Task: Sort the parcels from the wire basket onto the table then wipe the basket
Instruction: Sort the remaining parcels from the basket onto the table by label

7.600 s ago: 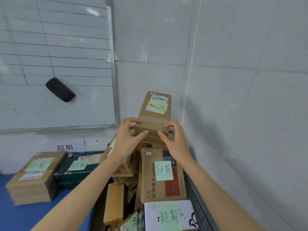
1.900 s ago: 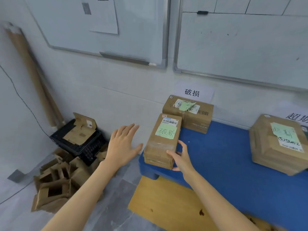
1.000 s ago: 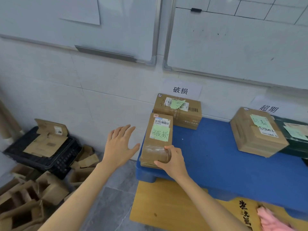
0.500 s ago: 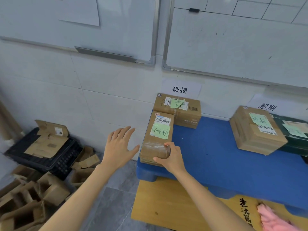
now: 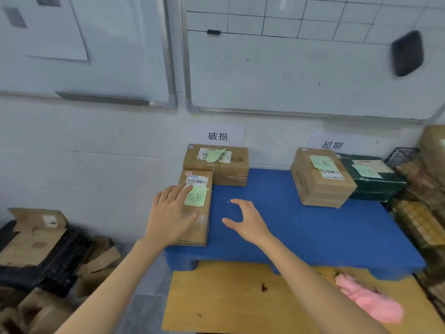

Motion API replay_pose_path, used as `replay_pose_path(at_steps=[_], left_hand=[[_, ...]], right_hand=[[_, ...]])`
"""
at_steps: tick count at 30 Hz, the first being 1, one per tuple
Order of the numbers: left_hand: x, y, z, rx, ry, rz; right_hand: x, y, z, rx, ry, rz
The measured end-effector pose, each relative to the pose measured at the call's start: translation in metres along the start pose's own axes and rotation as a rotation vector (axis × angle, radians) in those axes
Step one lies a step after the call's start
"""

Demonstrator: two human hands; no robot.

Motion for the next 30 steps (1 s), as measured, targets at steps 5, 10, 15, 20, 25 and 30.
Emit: replay_pose_path(at_steps=[5,10,15,20,25,30], left_hand=[[0.023,0.015,0.1,-0.03,-0.129,-0.001],[0.032,0.037,0.233,-0.066,-0.279,0.043],[0.025,0.061,0.378,-0.119,-0.406,0.075],[0.013,0.08,0.501,-0.147,-0.479,0.085],[0.005,0.091,0.592,-0.142,-0.571,0.112],[0.011,0.09,0.656,-0.13,-0.615,0.113]], right_hand=[[-0.039,0.103,0.016,-0.098,0.049,0.153],[-0.101,0.226,0.043,-0.234,0.069,0.3],[-0.176,0.348,0.077,-0.369,0.063,0.416],[-0.245,0.447,0.114,-0.471,0.011,0.492],[-0.303,0.519,0.152,-0.496,-0.047,0.576],[-0.334,0.573,0.183,-0.462,-0.105,0.651]])
Point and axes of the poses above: each hand's wrist, its own x-axis towards the middle knuckle, its own y-axis out of the back of the hand, z = x × y, the point moved 5 cm from there along x, towards the middle knuckle, and after that the axes turned 15 degrees about x, right-handed, at the moved point
